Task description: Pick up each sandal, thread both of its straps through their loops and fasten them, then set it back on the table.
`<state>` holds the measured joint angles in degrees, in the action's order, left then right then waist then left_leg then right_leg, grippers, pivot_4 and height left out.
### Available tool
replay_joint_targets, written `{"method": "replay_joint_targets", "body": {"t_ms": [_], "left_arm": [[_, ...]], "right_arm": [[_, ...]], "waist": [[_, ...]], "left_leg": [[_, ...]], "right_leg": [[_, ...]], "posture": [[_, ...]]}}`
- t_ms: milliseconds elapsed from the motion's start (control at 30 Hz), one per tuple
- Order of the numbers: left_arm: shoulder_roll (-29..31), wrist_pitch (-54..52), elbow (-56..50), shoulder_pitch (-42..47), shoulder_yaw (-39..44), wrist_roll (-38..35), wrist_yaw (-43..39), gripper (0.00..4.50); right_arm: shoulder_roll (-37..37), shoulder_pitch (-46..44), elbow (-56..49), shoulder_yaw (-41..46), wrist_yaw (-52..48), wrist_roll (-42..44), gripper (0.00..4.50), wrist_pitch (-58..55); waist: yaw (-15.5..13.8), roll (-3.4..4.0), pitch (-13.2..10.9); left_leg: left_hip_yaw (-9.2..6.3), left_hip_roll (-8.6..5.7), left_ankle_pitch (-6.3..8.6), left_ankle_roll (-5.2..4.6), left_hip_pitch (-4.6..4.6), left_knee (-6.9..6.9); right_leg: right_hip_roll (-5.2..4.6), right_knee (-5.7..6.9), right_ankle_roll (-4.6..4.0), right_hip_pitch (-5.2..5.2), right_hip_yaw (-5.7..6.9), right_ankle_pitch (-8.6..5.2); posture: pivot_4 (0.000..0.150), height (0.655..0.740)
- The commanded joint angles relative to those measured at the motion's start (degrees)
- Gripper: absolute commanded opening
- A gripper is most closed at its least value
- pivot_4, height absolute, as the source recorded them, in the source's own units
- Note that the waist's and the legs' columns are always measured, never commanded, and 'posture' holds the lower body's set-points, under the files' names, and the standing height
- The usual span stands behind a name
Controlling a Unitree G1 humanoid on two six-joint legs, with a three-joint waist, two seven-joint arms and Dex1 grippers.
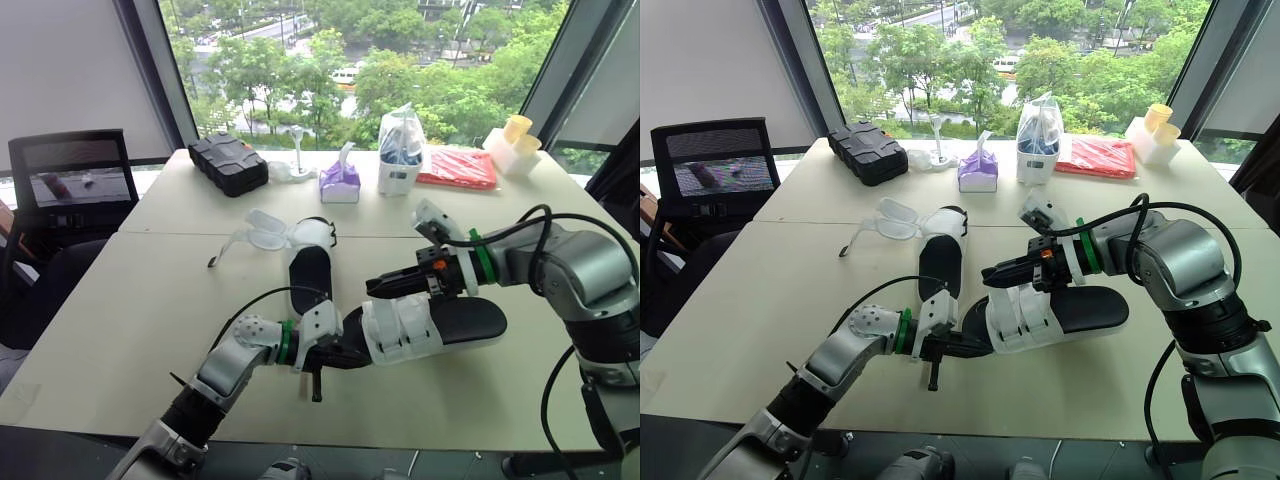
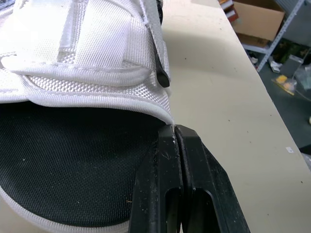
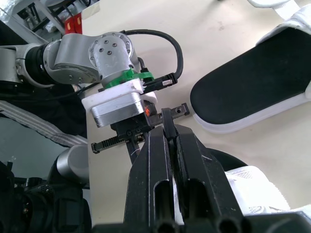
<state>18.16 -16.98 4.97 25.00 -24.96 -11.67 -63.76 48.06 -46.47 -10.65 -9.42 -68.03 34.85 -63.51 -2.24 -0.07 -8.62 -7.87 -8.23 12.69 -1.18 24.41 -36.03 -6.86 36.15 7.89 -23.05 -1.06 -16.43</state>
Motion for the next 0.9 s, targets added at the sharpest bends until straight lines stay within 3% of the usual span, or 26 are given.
{"method": "replay_joint_targets", "body": {"t_ms": [33, 500, 900], "left_arm": [[1.3, -2.2, 3.0, -2.4, -4.7, 3.6, -0.8, 0.0], [1.3, -3.2, 1.9, -3.4, -4.5, 3.2, 0.3, 0.0], [1.2, -3.9, 0.7, -4.2, -4.1, 3.3, 1.2, 0.0]], "right_arm": [[-0.6, -2.9, 2.4, 1.6, 0.9, -2.6, 0.06, 6.7], [-7.3, -6.2, 25.8, -6.4, -0.3, -17.0, 0.06, 24.7], [-10.3, -3.1, 32.8, -8.6, -2.8, -23.2, 0.06, 30.5]], "waist": [[0.0, 0.0, 0.0], [0.3, 0.04, 0.0], [0.3, 0.06, 0.0]], "left_leg": [[0.0, 0.0, 0.0, 0.0, 0.0, -0.01], [0.07, -0.01, -0.06, 0.07, -0.06, -0.03], [0.04, 0.01, -0.08, 0.11, -0.1, -0.01]], "right_leg": [[0.0, 0.0, 0.0, 0.01, 0.0, 0.0], [0.04, 0.09, 0.01, 0.02, -0.03, 0.02], [0.06, 0.13, 0.01, 0.03, -0.02, 0.02]], "posture": [[0.15, 0.74], [0.15, 0.74], [0.15, 0.74]]}}
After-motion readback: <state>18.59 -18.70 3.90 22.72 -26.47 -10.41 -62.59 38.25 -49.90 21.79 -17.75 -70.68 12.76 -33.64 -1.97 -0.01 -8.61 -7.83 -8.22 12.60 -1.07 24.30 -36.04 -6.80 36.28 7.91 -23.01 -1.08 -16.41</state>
